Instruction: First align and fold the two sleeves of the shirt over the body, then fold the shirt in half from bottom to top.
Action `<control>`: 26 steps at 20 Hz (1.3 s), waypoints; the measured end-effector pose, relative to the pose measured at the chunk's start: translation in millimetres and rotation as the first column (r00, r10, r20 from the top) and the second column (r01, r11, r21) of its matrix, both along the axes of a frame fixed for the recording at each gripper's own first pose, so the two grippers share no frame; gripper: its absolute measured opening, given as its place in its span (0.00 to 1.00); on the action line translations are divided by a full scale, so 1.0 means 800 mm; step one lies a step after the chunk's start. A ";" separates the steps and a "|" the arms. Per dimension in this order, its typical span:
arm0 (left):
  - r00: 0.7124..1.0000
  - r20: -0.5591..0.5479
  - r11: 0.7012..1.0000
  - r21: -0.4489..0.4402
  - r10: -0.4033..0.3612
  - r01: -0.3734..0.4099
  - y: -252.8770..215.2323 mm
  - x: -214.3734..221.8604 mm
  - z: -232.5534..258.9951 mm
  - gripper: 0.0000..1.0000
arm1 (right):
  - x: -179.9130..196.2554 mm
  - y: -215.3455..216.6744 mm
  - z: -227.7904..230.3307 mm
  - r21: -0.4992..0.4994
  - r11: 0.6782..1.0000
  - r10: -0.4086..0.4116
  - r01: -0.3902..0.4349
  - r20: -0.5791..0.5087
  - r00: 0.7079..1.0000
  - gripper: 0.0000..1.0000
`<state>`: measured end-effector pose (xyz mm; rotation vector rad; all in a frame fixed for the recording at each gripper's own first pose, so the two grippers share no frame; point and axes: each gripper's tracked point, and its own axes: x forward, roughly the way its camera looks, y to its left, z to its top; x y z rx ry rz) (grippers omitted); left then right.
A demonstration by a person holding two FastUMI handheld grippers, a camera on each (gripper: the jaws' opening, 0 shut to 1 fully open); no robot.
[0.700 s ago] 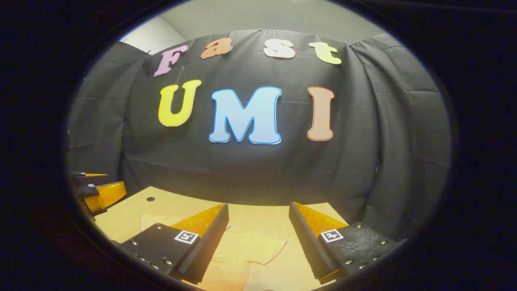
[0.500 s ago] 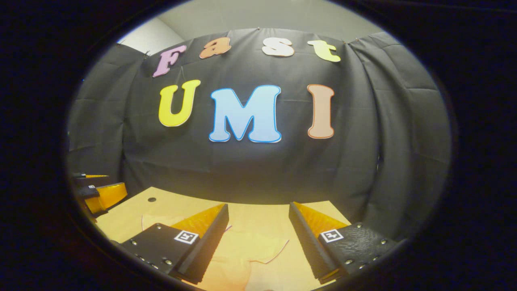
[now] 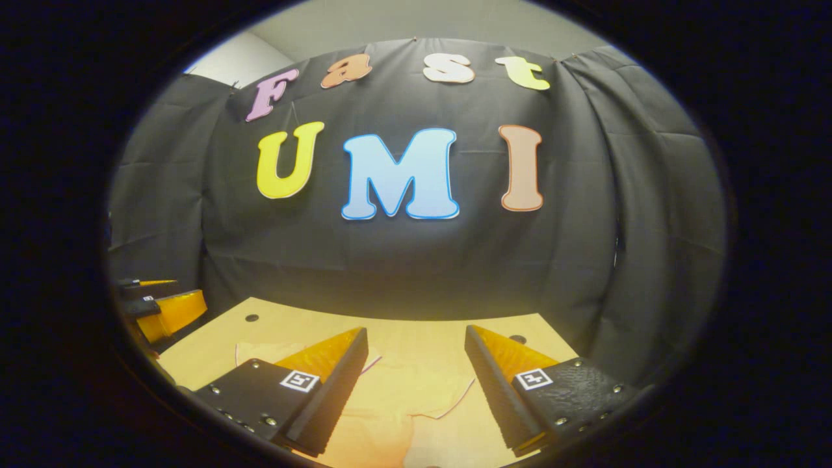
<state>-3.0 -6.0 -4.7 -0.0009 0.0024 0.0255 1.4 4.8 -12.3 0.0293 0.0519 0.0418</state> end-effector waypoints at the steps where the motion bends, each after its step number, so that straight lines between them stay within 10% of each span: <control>1: 1.000 0.001 1.000 -0.001 0.000 0.000 0.002 0.000 -0.001 0.94 | 0.001 0.000 -0.001 0.004 1.000 0.000 0.000 -0.006 1.000 0.94; 11: 1.000 -0.001 1.000 0.008 -0.001 0.001 0.009 0.006 -0.003 0.95 | 0.056 -0.023 -0.082 0.020 0.998 -0.049 0.055 -0.220 0.974 0.94; 26: 0.995 -0.060 0.997 0.016 0.079 -0.079 0.074 0.017 -0.027 0.95 | 0.172 -0.072 -0.301 0.099 0.978 -0.072 0.183 -0.665 0.743 0.95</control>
